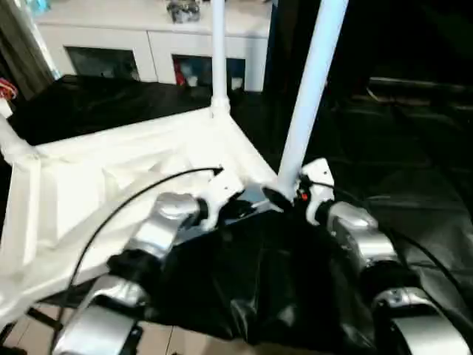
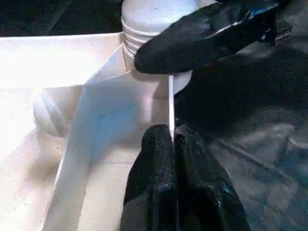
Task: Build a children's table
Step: Rotate leg to tighten
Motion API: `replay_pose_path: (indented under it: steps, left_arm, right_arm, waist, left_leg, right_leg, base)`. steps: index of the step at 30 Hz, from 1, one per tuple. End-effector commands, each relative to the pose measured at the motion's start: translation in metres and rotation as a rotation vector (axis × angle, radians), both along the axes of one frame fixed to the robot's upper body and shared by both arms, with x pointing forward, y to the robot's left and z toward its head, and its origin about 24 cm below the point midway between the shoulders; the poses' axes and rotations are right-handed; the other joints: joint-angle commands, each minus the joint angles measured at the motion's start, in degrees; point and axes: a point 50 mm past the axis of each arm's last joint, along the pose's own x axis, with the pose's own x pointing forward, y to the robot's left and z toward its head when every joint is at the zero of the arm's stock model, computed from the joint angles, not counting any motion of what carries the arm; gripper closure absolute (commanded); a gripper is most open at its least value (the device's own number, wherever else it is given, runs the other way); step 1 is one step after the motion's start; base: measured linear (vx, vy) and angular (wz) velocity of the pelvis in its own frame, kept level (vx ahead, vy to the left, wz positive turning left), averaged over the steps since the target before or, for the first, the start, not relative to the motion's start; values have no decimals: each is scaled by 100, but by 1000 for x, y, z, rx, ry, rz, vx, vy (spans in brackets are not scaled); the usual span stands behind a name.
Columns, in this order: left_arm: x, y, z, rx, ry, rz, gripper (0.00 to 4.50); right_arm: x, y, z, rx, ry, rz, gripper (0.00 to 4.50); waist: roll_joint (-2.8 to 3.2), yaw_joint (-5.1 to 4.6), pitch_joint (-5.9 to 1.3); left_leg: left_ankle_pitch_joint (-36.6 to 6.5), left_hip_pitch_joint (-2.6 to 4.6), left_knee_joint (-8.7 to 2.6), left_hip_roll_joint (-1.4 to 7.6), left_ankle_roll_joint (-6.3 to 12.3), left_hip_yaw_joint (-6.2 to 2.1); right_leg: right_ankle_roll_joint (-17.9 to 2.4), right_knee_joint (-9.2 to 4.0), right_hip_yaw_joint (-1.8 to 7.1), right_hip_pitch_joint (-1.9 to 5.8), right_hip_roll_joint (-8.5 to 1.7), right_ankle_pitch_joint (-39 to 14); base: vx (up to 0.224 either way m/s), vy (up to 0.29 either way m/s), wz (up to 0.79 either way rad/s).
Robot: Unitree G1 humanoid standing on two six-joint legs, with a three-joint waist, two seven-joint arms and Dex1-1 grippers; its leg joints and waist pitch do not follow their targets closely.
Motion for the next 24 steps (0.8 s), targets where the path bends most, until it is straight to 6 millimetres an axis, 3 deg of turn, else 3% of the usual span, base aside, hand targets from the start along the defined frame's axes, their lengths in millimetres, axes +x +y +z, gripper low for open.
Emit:
replay_pose_path:
  steps: [1, 11, 13, 21, 24]
  left_arm:
    - [-8, -19, 13, -81, -43, -148, 450]
    - [-17, 8, 14, -41, 1, -231, 450]
    - [-19, 11, 14, -37, 13, -247, 450]
    - [-22, 14, 15, -33, 34, -271, 450]
    - [-18, 9, 14, -44, 13, -229, 450]
  right_arm:
    - [-15, 28, -5, 11, 37, 255, 77]
    - [-36, 6, -3, -23, 94, 523, 77]
    - [-40, 4, -3, -27, 111, 557, 100]
    - [-43, 5, -2, -24, 121, 587, 159]
    - [-38, 8, -4, -23, 94, 509, 171]
  waist:
    - [-27, 57, -392]
    - [-30, 154, -380]
    - [-31, 163, -385]
    - [-13, 162, -381]
    - [-20, 161, -381]
  left_leg:
    - [-1140, 38, -364, 282, 536, -116]
    - [-1318, 71, -390, 304, 377, -119]
    - [-1249, 67, -389, 300, 378, -120]
    - [-1298, 77, -393, 299, 325, -119]
    - [-1303, 76, -394, 296, 295, -124]
  right_leg:
    - [-1422, -392, 303, 313, -384, -1300]
    - [-1355, -402, 319, 287, -386, -1567]
    - [-1355, -387, 318, 291, -377, -1491]
    - [-1362, -400, 323, 277, -382, -1524]
    - [-1346, -401, 323, 279, -386, -1563]
  base:
    - [0, 0, 0]
    - [0, 0, 0]
    - [0, 0, 0]
    - [0, 0, 0]
    - [0, 0, 0]
